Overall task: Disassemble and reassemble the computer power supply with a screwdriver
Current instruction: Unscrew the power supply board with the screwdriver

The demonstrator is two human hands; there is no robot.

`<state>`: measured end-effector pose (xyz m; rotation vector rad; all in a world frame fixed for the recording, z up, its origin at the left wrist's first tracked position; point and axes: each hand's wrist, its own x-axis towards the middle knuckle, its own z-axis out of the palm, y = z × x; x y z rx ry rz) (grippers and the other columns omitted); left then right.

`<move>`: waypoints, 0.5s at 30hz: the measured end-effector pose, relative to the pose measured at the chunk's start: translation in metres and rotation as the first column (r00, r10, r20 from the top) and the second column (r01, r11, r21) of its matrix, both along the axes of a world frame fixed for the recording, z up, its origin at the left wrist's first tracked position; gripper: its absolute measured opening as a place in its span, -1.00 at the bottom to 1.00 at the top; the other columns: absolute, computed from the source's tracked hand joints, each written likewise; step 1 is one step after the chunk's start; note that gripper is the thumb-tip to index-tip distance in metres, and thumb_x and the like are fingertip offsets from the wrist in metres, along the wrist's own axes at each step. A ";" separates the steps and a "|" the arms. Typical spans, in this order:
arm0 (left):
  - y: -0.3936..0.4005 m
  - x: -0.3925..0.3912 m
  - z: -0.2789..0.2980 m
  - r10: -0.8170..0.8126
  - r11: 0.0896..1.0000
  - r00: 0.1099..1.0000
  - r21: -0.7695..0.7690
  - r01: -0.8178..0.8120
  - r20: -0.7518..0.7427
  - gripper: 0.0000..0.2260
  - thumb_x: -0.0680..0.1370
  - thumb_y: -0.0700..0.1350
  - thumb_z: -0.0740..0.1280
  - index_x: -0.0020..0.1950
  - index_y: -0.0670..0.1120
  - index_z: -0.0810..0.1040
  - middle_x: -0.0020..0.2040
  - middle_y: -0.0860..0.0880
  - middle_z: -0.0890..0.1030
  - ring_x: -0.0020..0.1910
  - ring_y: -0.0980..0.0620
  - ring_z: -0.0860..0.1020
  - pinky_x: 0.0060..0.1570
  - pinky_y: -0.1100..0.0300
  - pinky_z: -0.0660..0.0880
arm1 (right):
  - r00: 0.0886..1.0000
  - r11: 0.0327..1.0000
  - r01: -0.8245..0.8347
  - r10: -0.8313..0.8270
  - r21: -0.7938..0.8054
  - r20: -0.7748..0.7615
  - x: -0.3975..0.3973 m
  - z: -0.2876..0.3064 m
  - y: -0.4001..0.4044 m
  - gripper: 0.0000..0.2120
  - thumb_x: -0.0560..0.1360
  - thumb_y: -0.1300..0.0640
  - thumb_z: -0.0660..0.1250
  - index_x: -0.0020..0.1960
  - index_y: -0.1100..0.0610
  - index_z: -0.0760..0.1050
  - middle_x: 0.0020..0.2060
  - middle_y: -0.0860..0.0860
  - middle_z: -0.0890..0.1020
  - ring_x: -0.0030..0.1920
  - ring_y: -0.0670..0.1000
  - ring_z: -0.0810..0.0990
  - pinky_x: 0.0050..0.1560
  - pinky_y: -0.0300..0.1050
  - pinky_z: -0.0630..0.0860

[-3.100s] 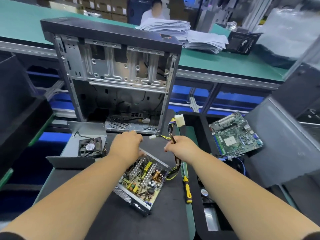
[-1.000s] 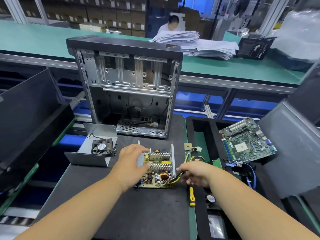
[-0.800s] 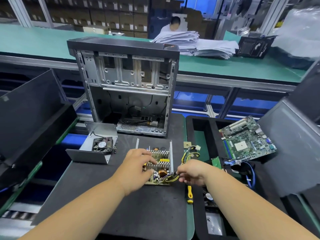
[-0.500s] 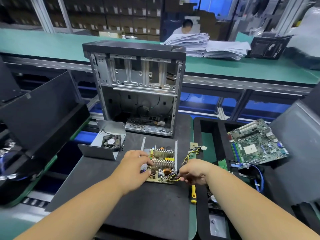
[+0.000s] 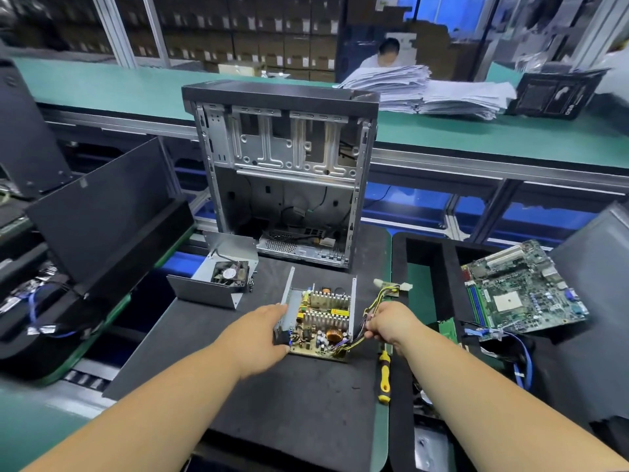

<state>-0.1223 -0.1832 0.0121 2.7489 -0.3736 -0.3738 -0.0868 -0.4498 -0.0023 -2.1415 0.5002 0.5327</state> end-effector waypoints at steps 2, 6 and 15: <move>0.001 -0.001 -0.001 -0.019 0.999 1.000 0.027 0.019 0.005 -0.26 0.52 0.05 0.36 0.61 0.02 0.06 0.59 0.05 0.15 0.55 0.08 0.14 0.45 0.24 0.13 | 0.994 0.999 0.048 -0.046 -0.010 0.100 -0.001 -0.007 0.000 -0.77 0.51 0.34 0.31 -0.27 0.12 0.44 -0.32 0.04 0.57 -0.33 -0.01 0.56 -0.18 -0.11 0.52; 0.001 -0.001 -0.003 -0.036 0.999 0.999 0.027 0.036 -0.009 -0.25 0.53 0.00 0.34 0.62 0.03 0.01 0.61 0.09 0.07 0.58 0.12 0.02 0.48 0.26 0.02 | 0.982 0.994 0.113 -0.112 0.004 0.154 -0.003 -0.018 0.000 -0.87 0.55 0.31 0.22 -0.15 0.15 0.41 -0.37 0.03 0.59 -0.43 -0.10 0.56 -0.43 -0.23 0.36; 0.004 -0.001 -0.005 -0.032 0.999 0.998 -0.039 0.030 -0.050 -0.25 0.55 0.00 0.35 0.61 0.07 -0.03 0.61 0.11 0.03 0.58 0.12 -0.01 0.48 0.27 -0.02 | 0.988 0.993 0.064 -0.049 -0.097 0.149 -0.008 -0.020 -0.023 -0.81 0.56 0.20 0.11 0.09 0.19 0.45 -0.18 0.14 0.62 -0.27 0.10 0.58 -0.18 -0.06 0.50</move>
